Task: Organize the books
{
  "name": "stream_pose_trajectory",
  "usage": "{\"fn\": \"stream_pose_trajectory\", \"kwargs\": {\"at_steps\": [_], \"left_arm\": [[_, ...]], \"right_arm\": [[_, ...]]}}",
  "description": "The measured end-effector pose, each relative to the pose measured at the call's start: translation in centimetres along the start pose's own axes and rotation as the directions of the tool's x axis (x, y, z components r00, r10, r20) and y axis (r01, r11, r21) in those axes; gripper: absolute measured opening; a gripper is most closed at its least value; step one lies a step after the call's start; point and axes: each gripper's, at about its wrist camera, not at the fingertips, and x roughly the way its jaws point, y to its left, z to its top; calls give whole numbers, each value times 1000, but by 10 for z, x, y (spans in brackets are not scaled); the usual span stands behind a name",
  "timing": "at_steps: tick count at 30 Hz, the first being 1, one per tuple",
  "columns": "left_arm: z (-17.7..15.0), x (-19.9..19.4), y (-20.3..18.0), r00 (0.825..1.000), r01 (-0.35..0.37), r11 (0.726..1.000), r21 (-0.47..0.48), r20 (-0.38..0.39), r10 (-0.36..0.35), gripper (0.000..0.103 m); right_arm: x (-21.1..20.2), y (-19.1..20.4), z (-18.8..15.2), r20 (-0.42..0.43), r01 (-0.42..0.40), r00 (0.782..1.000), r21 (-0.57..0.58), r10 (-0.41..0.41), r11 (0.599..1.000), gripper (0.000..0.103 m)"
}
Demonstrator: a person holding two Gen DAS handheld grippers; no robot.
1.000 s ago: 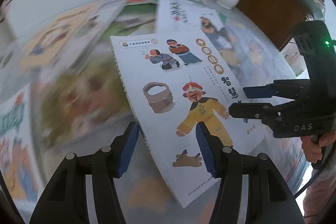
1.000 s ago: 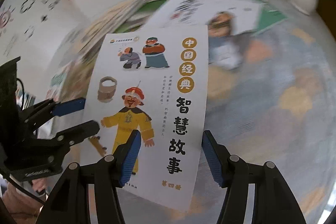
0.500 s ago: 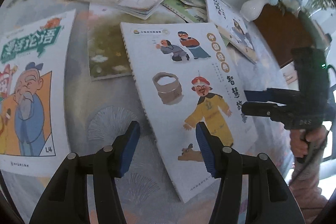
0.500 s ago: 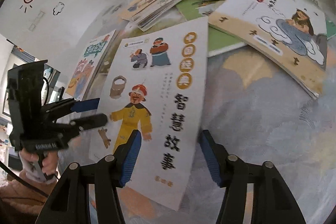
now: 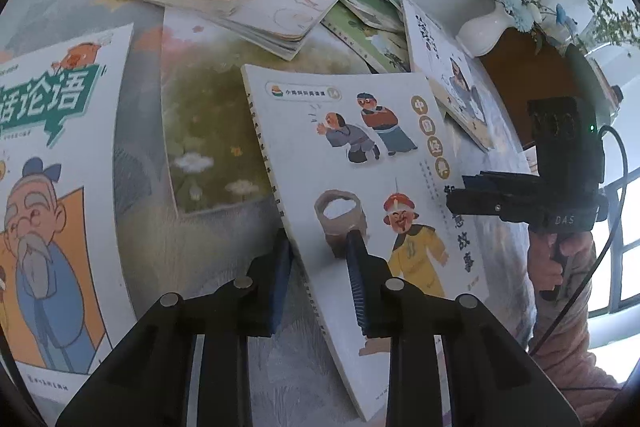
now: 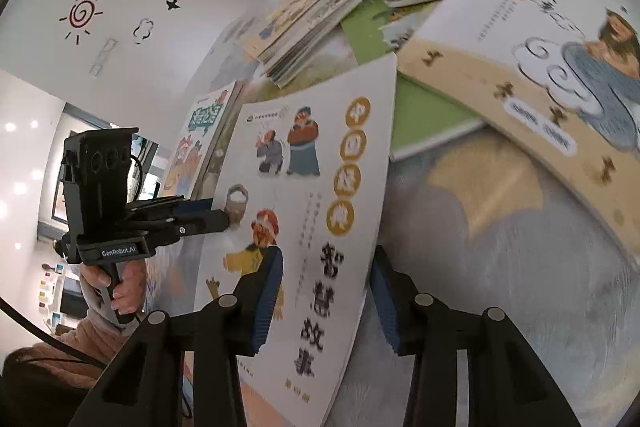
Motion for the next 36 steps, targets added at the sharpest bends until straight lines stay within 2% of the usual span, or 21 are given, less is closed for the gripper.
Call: {"fn": "stream_pose_trajectory", "kwargs": {"at_steps": [2, 3, 8, 9, 10, 11, 12, 13, 15, 16, 17, 19, 22, 24, 31, 36], "left_arm": [[2, 2, -1, 1000, -7, 1000, -6, 20, 7, 25], [3, 2, -1, 999, -7, 1000, -12, 35, 7, 25], [5, 5, -8, 994, -53, 998, -38, 88, 57, 31], [4, 5, -11, 993, -60, 998, -31, 99, 62, 40], [3, 6, -16, 993, -51, 999, -19, 107, 52, 57], [2, 8, -23, 993, -31, 999, 10, 115, 30, 68], [2, 10, -28, 993, -20, 999, 35, 116, 16, 94], [2, 17, -38, 995, -12, 997, 78, 103, 4, 103], [1, 29, -58, 984, -161, 978, 135, 95, 149, 103], [2, 35, -66, 972, -229, 961, 157, 82, 219, 103], [3, 45, -77, 948, -317, 928, 194, 62, 311, 103], [6, 47, -83, 932, -363, 917, 165, 65, 358, 103], [10, 48, -73, 944, -329, 940, 89, 45, 326, 103], [9, 49, -74, 938, -345, 933, 102, 62, 340, 103], [14, 53, -74, 934, -355, 934, 40, 62, 353, 103], [2, 47, -74, 923, -363, 931, 29, 144, 356, 103]], "right_arm": [[-3, 1, -3, 14, 31, 999, -10, -31, 999, 29], [-3, -2, -4, 26, 19, 999, -1, -19, 1000, 25], [-13, -30, -18, 98, -104, 990, 57, 98, 993, 17], [-13, -32, -20, 104, -117, 988, 61, 111, 991, 17], [-13, -31, -21, 104, -116, 989, 56, 109, 992, 17], [-14, -29, -21, 103, -106, 990, 46, 100, 993, 17], [-14, -28, -23, 105, -95, 990, 38, 90, 995, 17], [-14, -26, -23, 107, -88, 991, 33, 84, 996, 17], [-13, -24, -24, 113, -77, 991, 22, 74, 997, 17], [-10, -22, -22, 113, -79, 991, 25, 75, 997, 17], [-11, -23, -22, 114, -82, 990, 28, 78, 996, 17], [-10, -22, -21, 114, -83, 990, 31, 80, 996, 17], [-13, -25, -21, 115, -86, 990, 34, 82, 996, 17], [-12, -24, -21, 116, -85, 990, 33, 81, 996, 17], [-14, -26, -19, 121, -91, 989, 35, 86, 995, 17], [-15, -29, -18, 123, -104, 988, 41, 98, 994, 17]]}}
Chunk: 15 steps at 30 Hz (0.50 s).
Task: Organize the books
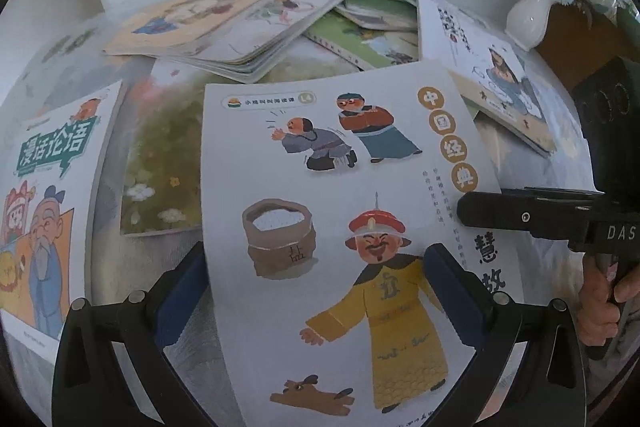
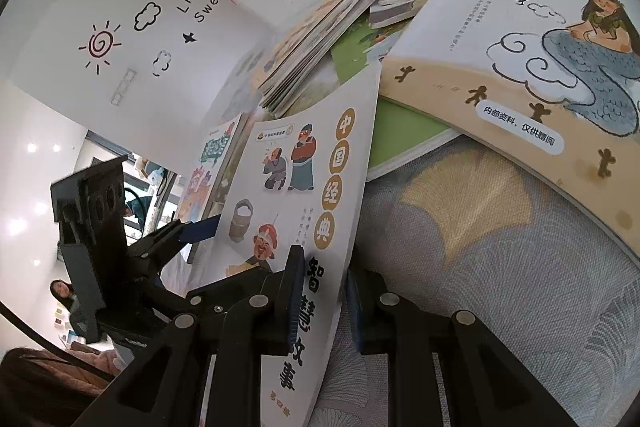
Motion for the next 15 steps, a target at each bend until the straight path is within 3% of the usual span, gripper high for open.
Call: {"fn": "stream_pose_trajectory", "kwargs": {"at_steps": [5, 8, 9, 12, 13, 15], "left_arm": [[-25, -9, 3, 989, 36, 997, 63, 138, -44, 103], [-19, -10, 8, 995, 81, 993, 84, 55, -85, 102], [-18, -13, 13, 992, 107, 993, 53, 58, -110, 99], [-10, -24, 42, 994, 80, 992, -96, 89, -71, 37], [-7, -24, 51, 991, 111, 986, -125, 87, -100, 27], [-6, -23, 63, 985, 162, 975, -155, 86, -150, 22]], "right_arm": [[0, 0, 1, -1, 6, 1000, -2, -6, 1000, 17], [-1, 0, 1, -3, 6, 1000, 3, -6, 1000, 17], [-1, 1, 2, -4, 9, 1000, 2, -9, 1000, 17], [-1, 3, 2, -4, 25, 1000, -3, -25, 1000, 17], [-1, 4, 2, -4, 31, 1000, -8, -31, 999, 17], [-1, 7, 1, -4, 44, 999, -2, -44, 999, 17]]}}
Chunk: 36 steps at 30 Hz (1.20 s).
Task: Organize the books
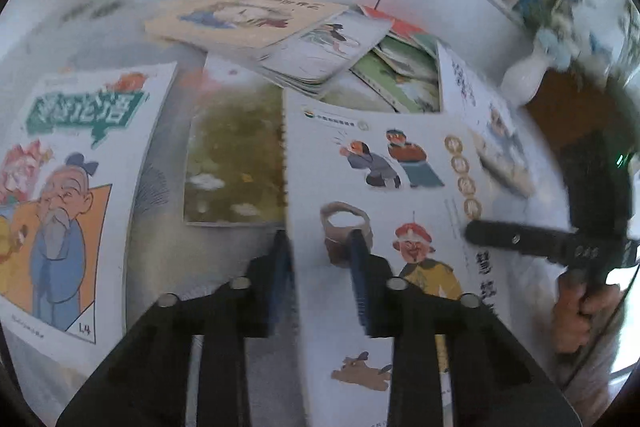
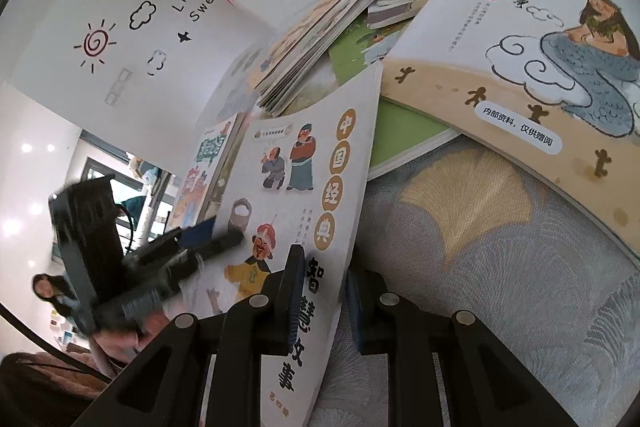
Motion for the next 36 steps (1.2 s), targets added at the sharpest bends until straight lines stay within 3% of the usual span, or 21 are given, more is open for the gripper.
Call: {"fn": "stream_pose_trajectory", "kwargs": {"at_steps": [4, 7, 11, 19, 25, 32, 36], "left_arm": [[3, -13, -3, 1000, 4, 1000, 30, 22, -5, 20], [12, -23, -9, 999, 25, 998, 51, 39, -27, 20], [17, -39, -13, 998, -11, 996, 85, 62, 5, 20], [29, -71, 8, 996, -12, 998, 66, 93, 6, 20], [43, -103, 44, 985, -52, 998, 30, 163, 47, 20], [60, -135, 100, 968, -76, 997, -29, 239, 81, 20], [59, -140, 134, 964, -93, 993, -73, 242, 108, 20]], "right_arm": [[1, 11, -2, 7, 42, 999, 8, -43, 999, 17], [1, 23, -3, -2, 16, 1000, 40, -16, 999, 10], [-5, 53, -3, 22, 29, 999, 2, -29, 1000, 9], [-11, 93, 22, 32, -10, 999, 6, 10, 1000, 9], [8, 137, 46, 21, -21, 1000, -40, 22, 999, 9], [58, 185, 76, -29, -54, 998, -86, 51, 995, 9], [95, 201, 87, -71, -70, 995, -91, 64, 993, 9]]}}
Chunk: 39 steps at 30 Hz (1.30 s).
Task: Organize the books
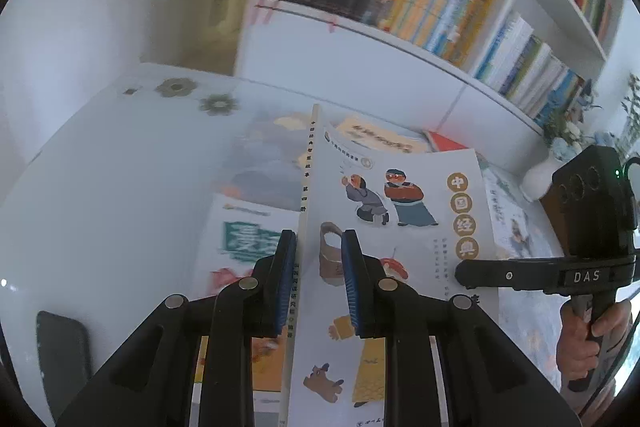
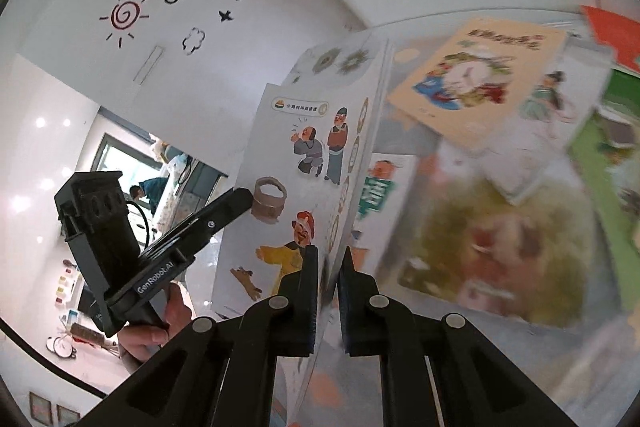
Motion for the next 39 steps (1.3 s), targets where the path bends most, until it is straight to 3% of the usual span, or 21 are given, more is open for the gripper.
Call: {"fn": "stream_pose_trajectory", "kwargs": {"at_steps": [8, 13, 18, 34, 39], "left_arm": [[-12, 27, 50, 998, -19, 997, -74, -60, 14, 20], [-17, 42, 62, 997, -9, 996, -91, -79, 2, 20], [-21, 58, 71, 993, -7, 994, -112, -115, -6, 20], [-26, 69, 71, 984, -129, 991, -45, -133, 122, 20], [-26, 69, 75, 980, -152, 987, -48, -134, 145, 20]], "right_arm": [[59, -7, 6, -96, 16, 995, 8, -15, 1000, 9], [85, -16, 11, -129, 41, 991, 20, -38, 999, 9], [97, -24, 14, -139, 70, 988, 24, -66, 997, 9], [105, -28, 10, -152, 125, 981, 13, -122, 992, 16], [106, -22, 11, -164, 128, 978, -2, -127, 992, 28]]}}
